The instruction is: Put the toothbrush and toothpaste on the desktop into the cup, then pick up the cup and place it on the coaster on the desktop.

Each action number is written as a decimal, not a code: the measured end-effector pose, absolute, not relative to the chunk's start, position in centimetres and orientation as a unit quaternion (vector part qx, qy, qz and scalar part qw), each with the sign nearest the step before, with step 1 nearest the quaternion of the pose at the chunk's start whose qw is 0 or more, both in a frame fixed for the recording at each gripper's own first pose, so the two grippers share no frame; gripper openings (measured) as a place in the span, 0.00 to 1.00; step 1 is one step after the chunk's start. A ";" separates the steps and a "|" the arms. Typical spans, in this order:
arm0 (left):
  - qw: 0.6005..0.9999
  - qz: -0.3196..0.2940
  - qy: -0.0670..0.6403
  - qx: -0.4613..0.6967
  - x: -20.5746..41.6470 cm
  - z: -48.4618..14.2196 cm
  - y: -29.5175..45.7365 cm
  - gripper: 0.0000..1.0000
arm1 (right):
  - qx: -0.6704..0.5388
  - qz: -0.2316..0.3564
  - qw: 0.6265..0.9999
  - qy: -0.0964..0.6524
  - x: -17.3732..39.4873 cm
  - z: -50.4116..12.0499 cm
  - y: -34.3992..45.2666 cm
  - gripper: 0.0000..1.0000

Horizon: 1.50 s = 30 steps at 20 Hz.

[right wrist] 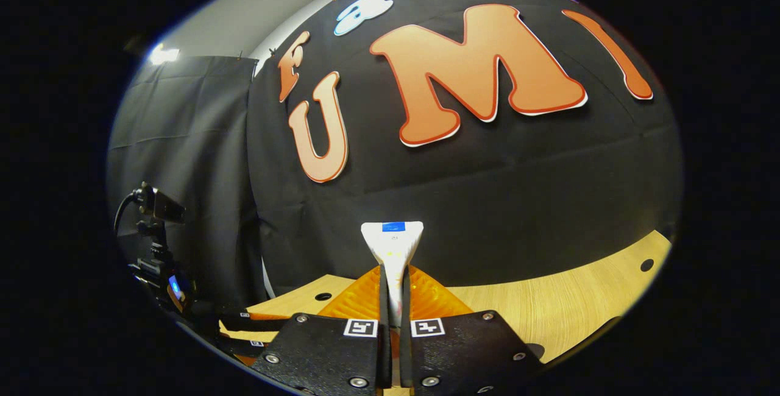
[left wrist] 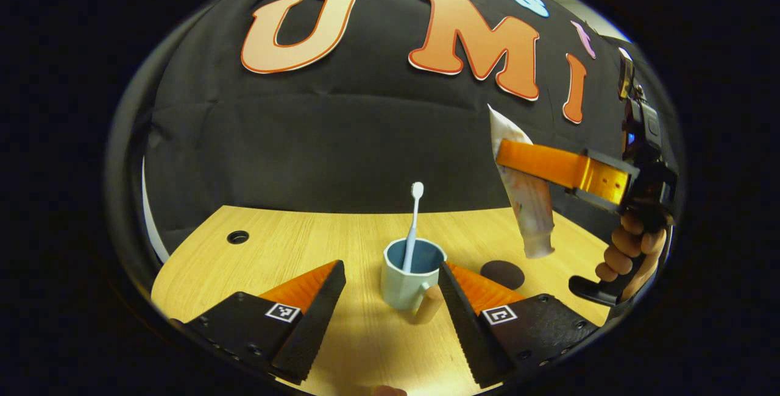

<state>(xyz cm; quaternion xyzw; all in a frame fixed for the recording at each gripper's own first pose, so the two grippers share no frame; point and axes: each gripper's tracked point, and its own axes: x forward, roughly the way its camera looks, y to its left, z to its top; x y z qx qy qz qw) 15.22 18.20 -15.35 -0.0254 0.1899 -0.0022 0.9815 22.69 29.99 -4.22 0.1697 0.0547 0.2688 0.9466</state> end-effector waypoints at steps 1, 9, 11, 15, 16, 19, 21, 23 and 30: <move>0.981 0.002 0.192 -0.023 14.9 -15.8 18.5 0.93 | 0.175 0.275 0.944 0.049 22.8 -4.0 30.6 0.05; 0.979 0.014 0.197 -0.054 12.6 -18.5 20.6 0.94 | 0.187 0.320 0.929 0.020 24.3 -4.7 36.7 0.05; 0.978 0.020 0.193 -0.070 12.4 -19.1 21.2 0.94 | 0.177 0.324 0.929 0.016 24.8 -5.3 37.8 0.05; 0.976 0.032 0.205 -0.064 12.2 -20.1 22.0 0.94 | 0.170 0.326 0.930 0.000 25.9 -6.1 39.1 0.05; 0.976 0.033 0.204 -0.066 12.3 -20.1 22.0 0.94 | 0.171 0.327 0.929 0.001 26.2 -6.6 39.5 0.05; 0.976 0.034 0.205 -0.069 12.0 -20.4 22.1 0.94 | 0.159 0.324 0.933 0.009 26.9 -8.3 39.9 0.05; 0.975 0.036 0.209 -0.070 11.9 -20.8 22.3 0.94 | 0.153 0.325 0.933 0.017 27.1 -9.4 40.0 0.05; 0.973 0.037 0.214 -0.071 12.0 -21.2 22.3 0.94 | 0.150 0.321 0.935 0.025 27.5 -10.3 39.8 0.06; 0.972 0.041 0.220 -0.071 11.8 -21.3 22.3 0.93 | 0.138 0.311 0.938 0.063 27.5 -12.7 39.4 0.07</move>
